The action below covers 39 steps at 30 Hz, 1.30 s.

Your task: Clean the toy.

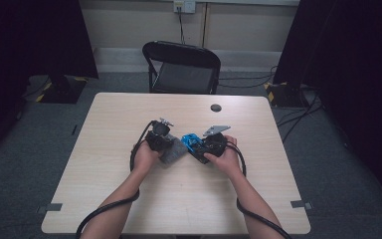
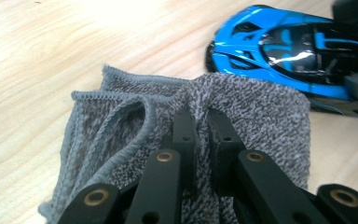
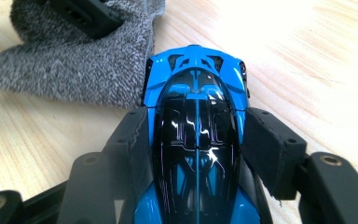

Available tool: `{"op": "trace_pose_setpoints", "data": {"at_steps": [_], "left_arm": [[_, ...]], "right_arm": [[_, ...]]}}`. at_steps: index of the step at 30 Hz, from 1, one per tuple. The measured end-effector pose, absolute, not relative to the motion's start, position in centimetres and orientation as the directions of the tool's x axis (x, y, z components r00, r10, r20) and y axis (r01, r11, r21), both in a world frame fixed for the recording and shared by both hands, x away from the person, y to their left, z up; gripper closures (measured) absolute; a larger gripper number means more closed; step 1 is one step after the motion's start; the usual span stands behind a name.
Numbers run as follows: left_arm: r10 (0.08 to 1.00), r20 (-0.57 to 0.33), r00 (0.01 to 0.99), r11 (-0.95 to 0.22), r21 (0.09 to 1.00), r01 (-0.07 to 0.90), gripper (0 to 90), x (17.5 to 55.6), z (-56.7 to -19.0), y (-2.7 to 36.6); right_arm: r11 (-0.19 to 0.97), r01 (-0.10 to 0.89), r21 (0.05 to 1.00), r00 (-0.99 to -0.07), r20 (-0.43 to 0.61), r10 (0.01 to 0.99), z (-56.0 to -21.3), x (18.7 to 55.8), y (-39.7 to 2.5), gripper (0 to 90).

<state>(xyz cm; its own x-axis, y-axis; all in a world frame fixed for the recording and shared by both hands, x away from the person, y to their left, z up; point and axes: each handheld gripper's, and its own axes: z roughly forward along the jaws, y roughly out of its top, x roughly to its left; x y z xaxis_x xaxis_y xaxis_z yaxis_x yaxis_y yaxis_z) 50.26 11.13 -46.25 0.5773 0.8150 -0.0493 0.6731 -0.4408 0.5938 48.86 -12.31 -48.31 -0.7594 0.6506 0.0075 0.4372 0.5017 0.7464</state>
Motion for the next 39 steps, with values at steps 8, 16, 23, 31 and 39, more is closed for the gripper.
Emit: {"op": "trace_pose_setpoints", "data": {"at_steps": [8,16,23,31,39], "left_arm": [[0.842,-0.054,0.536,-0.404,0.596,0.694,83.6,51.5,-46.3,11.5],[0.861,-0.042,0.507,-0.385,0.597,0.704,83.7,52.4,-46.3,12.0],[0.877,-0.055,0.477,-0.351,0.605,0.715,83.7,52.7,-45.9,13.2],[0.849,-0.05,0.527,-0.379,0.637,0.671,84.0,51.3,-43.7,13.7],[0.765,-0.055,0.642,-0.455,0.659,0.599,84.1,47.2,-41.8,13.0]], "right_arm": [[0.501,0.437,0.747,-0.76,0.008,0.65,-48.3,48.9,-12.3,42.0],[0.495,0.437,0.751,-0.76,0.013,0.65,-48.4,48.9,-12.4,42.0],[0.494,0.437,0.752,-0.76,0.015,0.65,-48.4,48.9,-12.4,42.0],[0.492,0.438,0.753,-0.76,0.017,0.65,-48.4,48.8,-12.4,42.0],[0.501,0.437,0.747,-0.76,0.008,0.65,-48.3,48.8,-12.3,42.0]]}}
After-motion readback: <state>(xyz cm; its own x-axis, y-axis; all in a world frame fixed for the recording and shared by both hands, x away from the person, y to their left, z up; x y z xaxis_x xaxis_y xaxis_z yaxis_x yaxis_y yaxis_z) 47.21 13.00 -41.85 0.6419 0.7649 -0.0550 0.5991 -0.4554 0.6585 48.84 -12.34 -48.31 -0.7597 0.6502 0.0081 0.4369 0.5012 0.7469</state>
